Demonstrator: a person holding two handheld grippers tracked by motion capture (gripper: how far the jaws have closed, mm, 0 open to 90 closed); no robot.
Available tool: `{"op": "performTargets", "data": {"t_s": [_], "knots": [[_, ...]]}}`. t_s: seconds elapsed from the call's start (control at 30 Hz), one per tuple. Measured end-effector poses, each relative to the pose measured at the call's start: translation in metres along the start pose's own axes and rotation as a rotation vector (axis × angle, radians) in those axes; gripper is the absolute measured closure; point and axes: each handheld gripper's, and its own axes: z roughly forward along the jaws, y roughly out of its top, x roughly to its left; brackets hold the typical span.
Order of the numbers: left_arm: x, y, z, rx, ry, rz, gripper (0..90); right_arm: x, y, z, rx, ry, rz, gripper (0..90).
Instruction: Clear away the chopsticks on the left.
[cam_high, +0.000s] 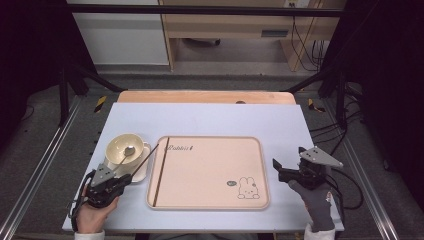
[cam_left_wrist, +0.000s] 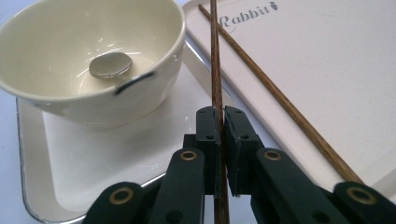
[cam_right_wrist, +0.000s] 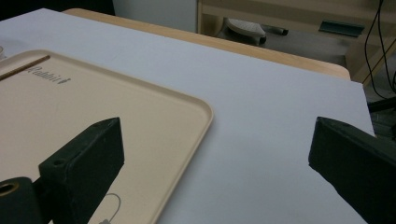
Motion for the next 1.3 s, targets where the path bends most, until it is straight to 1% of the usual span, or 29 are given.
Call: {"op": "performTargets", "data": {"t_s": [0.03,0.07,0.1,0.13,0.17,0.2,0.23,0.27,0.3,0.33,0.4,0.43,0.5,0.57,0.6,0.63,0.67,0.8,0.97,1.07,1.1,1.3], "knots": [[-0.002,0.001,0.000,-0.005,-0.001,0.000,85.0,0.000,0.000,0.000,-0.001,0.000,-0.002,3.6],[-0.007,0.001,0.000,-0.012,0.000,-0.039,85.0,0.000,0.000,0.000,-0.002,0.000,0.000,3.6],[-0.008,0.002,0.000,-0.012,-0.002,-0.017,85.0,0.000,0.000,0.000,-0.002,0.001,0.000,3.6],[-0.010,0.003,0.000,-0.017,-0.004,-0.018,84.9,0.000,0.000,0.000,-0.002,0.000,0.000,3.6],[-0.011,0.005,-0.001,-0.020,-0.006,0.003,84.9,0.000,0.000,0.000,-0.001,0.000,0.001,3.5],[-0.015,0.006,0.000,-0.027,-0.007,-0.015,84.9,0.000,0.000,0.000,0.000,0.000,0.003,3.5],[-0.017,0.007,0.000,-0.031,-0.008,-0.001,84.9,0.000,0.000,0.000,0.002,-0.002,0.000,3.5],[-0.021,0.008,0.000,-0.038,-0.011,-0.016,85.0,0.000,0.000,0.000,0.002,-0.003,-0.003,3.5],[-0.023,0.010,0.000,-0.041,-0.013,-0.005,85.0,0.000,0.000,0.000,0.002,-0.002,-0.002,3.4],[-0.025,0.012,0.001,-0.040,-0.011,0.014,84.9,0.000,0.000,0.000,0.002,-0.002,-0.002,3.4],[-0.033,0.014,0.002,-0.046,-0.007,0.005,84.9,-0.001,0.000,0.000,0.001,0.000,0.000,3.3],[-0.034,0.016,0.003,-0.048,-0.008,0.029,84.9,-0.001,0.000,0.000,0.000,-0.001,-0.002,3.3],[-0.042,0.018,0.004,-0.058,-0.010,0.019,85.0,-0.001,0.000,-0.001,-0.003,-0.002,-0.001,3.3],[-0.047,0.020,0.005,-0.070,-0.012,0.033,85.0,-0.001,0.000,-0.001,-0.005,-0.002,0.003,3.2],[-0.051,0.021,0.006,-0.076,-0.014,0.025,85.0,-0.001,0.000,-0.002,-0.005,-0.001,0.004,3.2],[-0.054,0.022,0.006,-0.079,-0.017,0.030,85.0,-0.002,0.000,-0.001,-0.004,-0.004,0.001,3.2],[-0.057,0.023,0.007,-0.084,-0.017,0.024,85.0,-0.001,0.000,-0.001,-0.004,-0.004,0.000,3.2],[-0.067,0.027,0.007,-0.098,-0.008,0.022,85.0,-0.001,0.000,-0.001,-0.002,-0.004,-0.001,3.1],[-0.077,0.030,0.009,-0.110,0.007,0.003,85.0,-0.001,0.000,-0.001,-0.004,-0.005,0.000,3.1],[-0.081,0.032,0.010,-0.114,0.012,-0.002,85.0,-0.002,0.000,-0.001,-0.004,-0.005,0.000,3.2],[-0.082,0.033,0.010,-0.118,0.013,-0.011,85.0,-0.001,0.000,-0.001,-0.002,-0.005,0.001,3.2],[-0.085,0.038,0.009,-0.125,0.032,-0.033,84.9,-0.001,0.000,-0.001,-0.004,-0.007,-0.004,3.1]]}}
